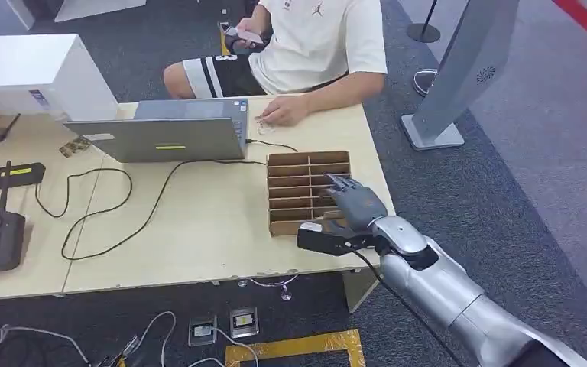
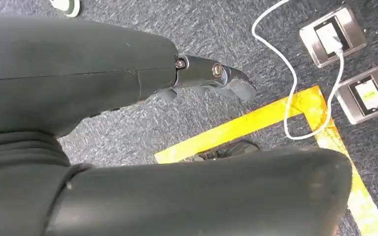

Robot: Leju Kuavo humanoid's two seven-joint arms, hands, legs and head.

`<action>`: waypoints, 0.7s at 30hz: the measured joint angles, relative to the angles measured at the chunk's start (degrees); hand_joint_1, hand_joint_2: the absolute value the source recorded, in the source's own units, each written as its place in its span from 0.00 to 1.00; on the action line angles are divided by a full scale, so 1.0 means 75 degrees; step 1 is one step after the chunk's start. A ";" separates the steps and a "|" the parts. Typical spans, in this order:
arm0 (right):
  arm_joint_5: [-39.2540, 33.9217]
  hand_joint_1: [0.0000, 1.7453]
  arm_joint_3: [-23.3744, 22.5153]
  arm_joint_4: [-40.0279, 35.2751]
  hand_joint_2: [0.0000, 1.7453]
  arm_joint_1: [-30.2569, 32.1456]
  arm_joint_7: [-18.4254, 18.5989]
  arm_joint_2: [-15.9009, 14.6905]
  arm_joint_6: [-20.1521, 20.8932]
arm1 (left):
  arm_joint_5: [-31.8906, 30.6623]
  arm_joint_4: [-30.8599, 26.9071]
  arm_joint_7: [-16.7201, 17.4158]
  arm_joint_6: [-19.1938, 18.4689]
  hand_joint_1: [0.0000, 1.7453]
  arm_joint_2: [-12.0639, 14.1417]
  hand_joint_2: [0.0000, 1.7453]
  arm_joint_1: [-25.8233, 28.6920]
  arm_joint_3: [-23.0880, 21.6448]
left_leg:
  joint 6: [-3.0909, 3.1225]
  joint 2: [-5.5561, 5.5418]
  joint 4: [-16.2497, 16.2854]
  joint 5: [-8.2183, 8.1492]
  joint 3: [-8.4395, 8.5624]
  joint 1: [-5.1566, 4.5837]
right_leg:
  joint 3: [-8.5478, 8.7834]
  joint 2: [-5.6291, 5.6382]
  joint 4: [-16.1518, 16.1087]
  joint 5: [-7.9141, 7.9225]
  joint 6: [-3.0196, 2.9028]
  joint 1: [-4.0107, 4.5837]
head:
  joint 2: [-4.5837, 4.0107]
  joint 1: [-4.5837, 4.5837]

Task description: Pass the card to the sensor for recognition and then transmit it.

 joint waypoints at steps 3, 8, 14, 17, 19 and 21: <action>-0.0023 0.95 0.0003 0.0023 1.00 -0.0001 0.0026 0.0000 0.0088 | -0.0006 0.0000 0.0000 0.0000 0.00 -0.0012 0.00 0.0006 0.0000 | 0.0000 0.0000 0.0000 0.0000 0.0000 0.0000 | 0.0000 0.0001 0.0000 0.0000 0.0000 0.0000 | 0.0000 0.0003; -0.0032 0.94 0.0003 0.0023 1.00 -0.0035 0.0143 0.0003 0.0254 | -0.0099 0.0003 0.0140 0.0000 0.00 0.0026 0.00 -0.0049 -0.0006 | 0.0000 0.0000 0.0000 0.0000 0.0003 0.0000 | 0.0000 0.0001 0.0001 0.0000 0.0000 0.0000 | 0.0000 0.0000; -0.0044 0.96 0.0003 0.0020 1.00 -0.0029 0.0172 0.0003 0.0332 | -0.0137 0.0000 0.0137 0.0000 0.00 0.0067 0.00 -0.0061 -0.0009 | 0.0000 0.0000 0.0000 0.0000 0.0004 0.0000 | 0.0000 0.0003 0.0001 0.0000 0.0000 0.0000 | 0.0000 0.0000; -0.0058 0.96 0.0003 0.0020 1.00 -0.0027 0.0175 0.0003 0.0347 | -0.0143 0.0000 0.0140 0.0000 0.00 0.0096 0.00 -0.0062 -0.0012 | 0.0000 0.0001 0.0000 0.0000 0.0004 0.0000 | -0.0001 0.0004 0.0000 0.0000 0.0000 0.0000 | 0.0000 0.0000; -0.0058 0.98 0.0003 0.0020 1.00 -0.0026 0.0175 0.0003 0.0344 | -0.0166 0.0000 0.0140 0.0000 0.00 0.0108 0.00 -0.0063 -0.0012 | 0.0000 0.0001 0.0000 0.0000 0.0004 0.0000 | -0.0001 0.0003 0.0000 0.0000 0.0000 0.0000 | 0.0000 0.0000; -0.0058 0.98 0.0003 0.0020 1.00 -0.0023 0.0175 0.0003 0.0329 | -0.0175 0.0000 0.0140 0.0000 0.00 0.0120 0.00 -0.0065 -0.0015 | 0.0000 0.0001 0.0000 0.0000 0.0004 0.0000 | -0.0001 0.0003 0.0000 0.0000 0.0000 0.0000 | 0.0000 0.0003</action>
